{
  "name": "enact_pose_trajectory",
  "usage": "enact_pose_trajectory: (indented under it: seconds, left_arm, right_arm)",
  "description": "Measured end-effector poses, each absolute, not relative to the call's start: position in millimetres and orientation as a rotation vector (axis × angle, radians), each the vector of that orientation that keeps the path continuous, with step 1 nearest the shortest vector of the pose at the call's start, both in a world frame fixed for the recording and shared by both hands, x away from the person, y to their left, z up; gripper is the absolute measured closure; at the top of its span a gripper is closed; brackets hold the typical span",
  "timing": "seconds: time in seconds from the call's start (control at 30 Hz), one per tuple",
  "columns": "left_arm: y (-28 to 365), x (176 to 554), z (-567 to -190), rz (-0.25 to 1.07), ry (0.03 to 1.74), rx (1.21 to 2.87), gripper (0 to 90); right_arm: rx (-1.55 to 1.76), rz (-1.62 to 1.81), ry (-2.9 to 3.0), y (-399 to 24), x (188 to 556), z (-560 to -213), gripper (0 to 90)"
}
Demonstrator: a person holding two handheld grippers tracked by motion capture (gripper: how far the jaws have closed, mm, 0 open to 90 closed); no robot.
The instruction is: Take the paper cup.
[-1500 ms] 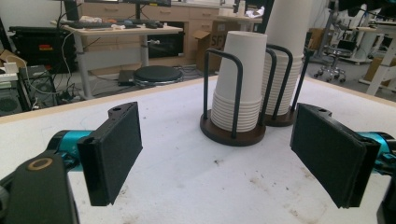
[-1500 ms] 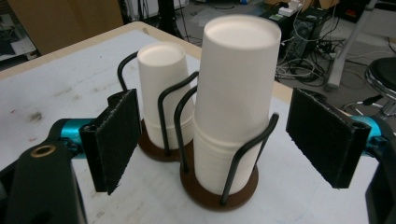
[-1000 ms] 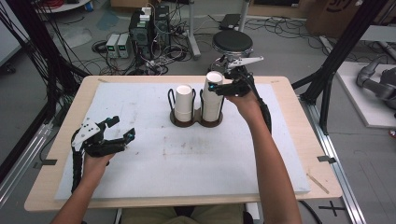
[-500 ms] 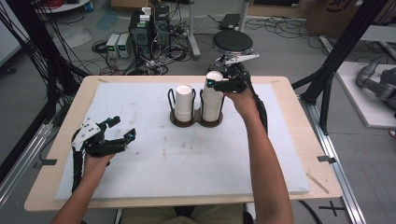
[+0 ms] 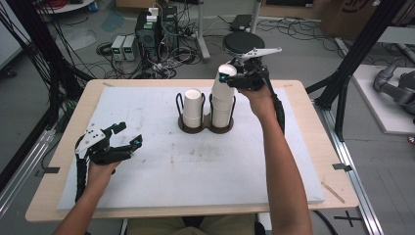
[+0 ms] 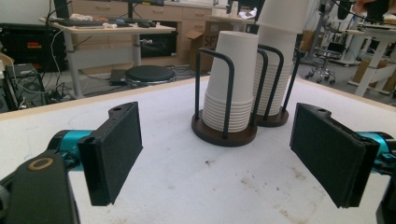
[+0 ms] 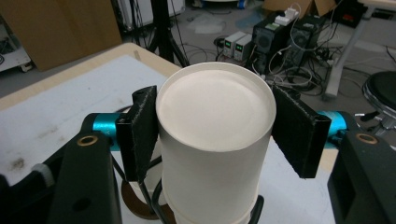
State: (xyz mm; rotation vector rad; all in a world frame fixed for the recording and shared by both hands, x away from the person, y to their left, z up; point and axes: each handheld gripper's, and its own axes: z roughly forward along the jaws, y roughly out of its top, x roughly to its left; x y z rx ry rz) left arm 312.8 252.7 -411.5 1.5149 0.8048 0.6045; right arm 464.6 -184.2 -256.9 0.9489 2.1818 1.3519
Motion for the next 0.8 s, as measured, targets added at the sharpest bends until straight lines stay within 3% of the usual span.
enact_pose_trajectory:
  seconds: [0.47, 0.8]
  left_arm:
    - [251, 313, -412, 0.587, 0.793, 1.518, 16.7]
    - [251, 314, -412, 0.579, 0.794, 1.507, 16.7]
  right_arm:
    - [0.890, 1.430, 2.076, -215, 429, -214, 36.7]
    - [0.832, 1.437, 2.108, -243, 389, -212, 36.9]
